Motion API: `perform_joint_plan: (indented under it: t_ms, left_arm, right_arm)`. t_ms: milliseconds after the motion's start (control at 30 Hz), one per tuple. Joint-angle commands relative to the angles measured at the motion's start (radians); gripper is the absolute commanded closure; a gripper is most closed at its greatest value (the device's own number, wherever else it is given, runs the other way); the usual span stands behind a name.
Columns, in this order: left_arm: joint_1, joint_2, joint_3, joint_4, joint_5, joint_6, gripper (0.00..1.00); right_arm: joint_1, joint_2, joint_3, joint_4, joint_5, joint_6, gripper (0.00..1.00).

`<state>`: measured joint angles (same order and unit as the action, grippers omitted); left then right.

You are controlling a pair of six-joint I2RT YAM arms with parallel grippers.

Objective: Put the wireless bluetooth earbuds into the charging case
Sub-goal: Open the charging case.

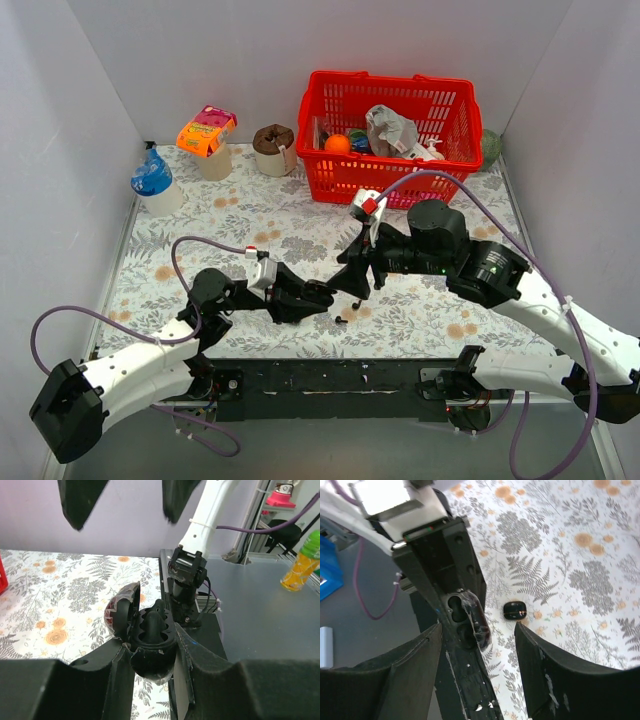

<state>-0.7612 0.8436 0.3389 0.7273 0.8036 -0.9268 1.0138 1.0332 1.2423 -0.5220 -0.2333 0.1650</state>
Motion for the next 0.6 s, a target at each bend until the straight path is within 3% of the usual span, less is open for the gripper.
perform_joint_plan:
  t_ms: [0, 300, 567]
  left_arm:
    - [0.000, -0.018, 0.000, 0.032, 0.065, 0.080, 1.00]
    - [-0.006, -0.038, 0.117, -0.192, 0.011, 0.335, 1.00]
    - [-0.006, -0.021, 0.147, -0.163, 0.020, 0.322, 1.00]
  right_arm:
    - [0.002, -0.021, 0.077, 0.011, -0.116, -0.067, 0.31]
    - [0.009, -0.022, 0.111, -0.134, -0.124, -0.244, 0.31]
    - [0.022, -0.019, 0.080, -0.128, -0.081, -0.272, 0.31]
